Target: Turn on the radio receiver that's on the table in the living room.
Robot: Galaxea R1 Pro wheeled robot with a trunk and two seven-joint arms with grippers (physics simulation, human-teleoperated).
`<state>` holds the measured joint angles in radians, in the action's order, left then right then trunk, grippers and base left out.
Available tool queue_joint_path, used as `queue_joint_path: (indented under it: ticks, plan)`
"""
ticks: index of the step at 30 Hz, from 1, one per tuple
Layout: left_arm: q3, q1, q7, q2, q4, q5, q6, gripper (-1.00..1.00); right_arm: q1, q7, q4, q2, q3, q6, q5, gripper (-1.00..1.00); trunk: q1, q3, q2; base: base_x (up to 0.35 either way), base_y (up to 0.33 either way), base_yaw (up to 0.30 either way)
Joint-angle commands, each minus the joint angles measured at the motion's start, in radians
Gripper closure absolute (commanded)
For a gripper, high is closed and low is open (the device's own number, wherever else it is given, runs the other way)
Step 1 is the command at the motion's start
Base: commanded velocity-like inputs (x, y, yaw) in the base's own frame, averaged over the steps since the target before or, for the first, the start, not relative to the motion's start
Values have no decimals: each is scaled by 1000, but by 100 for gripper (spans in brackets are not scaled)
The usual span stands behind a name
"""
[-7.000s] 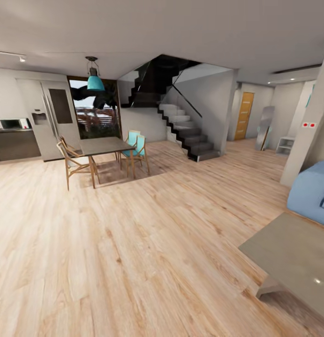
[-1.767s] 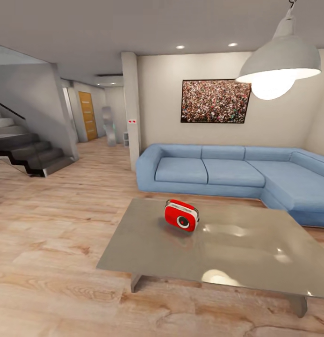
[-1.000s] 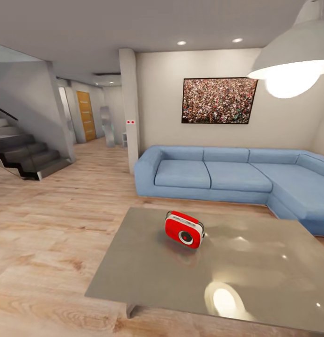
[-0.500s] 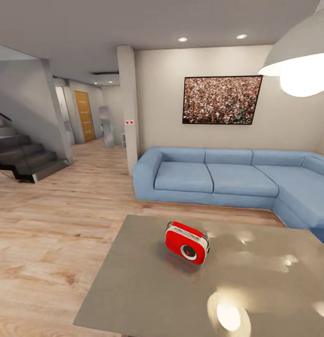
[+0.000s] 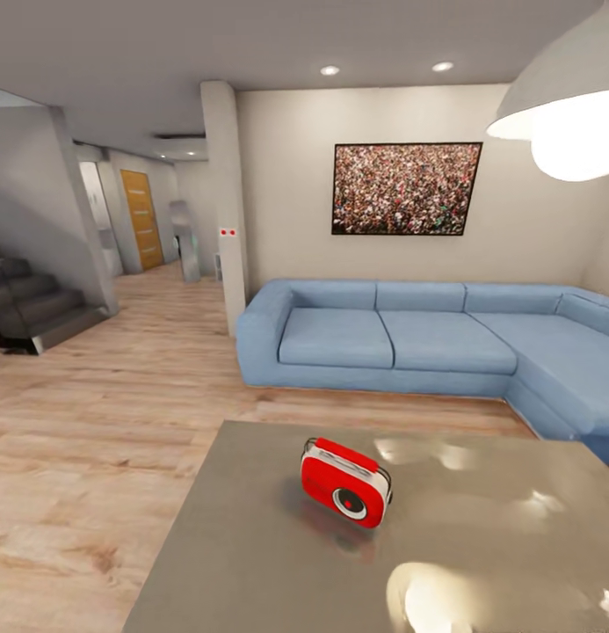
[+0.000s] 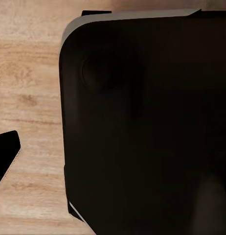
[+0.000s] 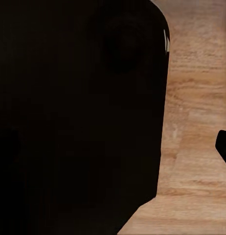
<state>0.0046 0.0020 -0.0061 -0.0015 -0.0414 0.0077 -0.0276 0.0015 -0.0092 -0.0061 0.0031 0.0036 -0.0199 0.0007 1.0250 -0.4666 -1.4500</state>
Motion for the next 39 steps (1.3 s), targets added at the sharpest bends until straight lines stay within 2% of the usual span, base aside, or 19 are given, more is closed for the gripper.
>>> queue_joint_path:
  ticks: [1,12,23,39]
  plan:
    - [0,0,0,0,0,0,0,-100,0,0,0,0,0,0,0,-100,0,1,0,93,0,-210]
    - [0,0,1,0,0,0,0,-100,0,0,0,0,0,2,-1,-100,0,8,0,17,0,-207]
    - [-1,0,1,1,0,0,0,-100,0,0,0,0,1,3,1,-100,0,10,0,9,0,-33]
    - [0,0,0,3,0,0,-1,-100,0,0,0,0,1,3,4,-100,0,10,0,282,81,0]
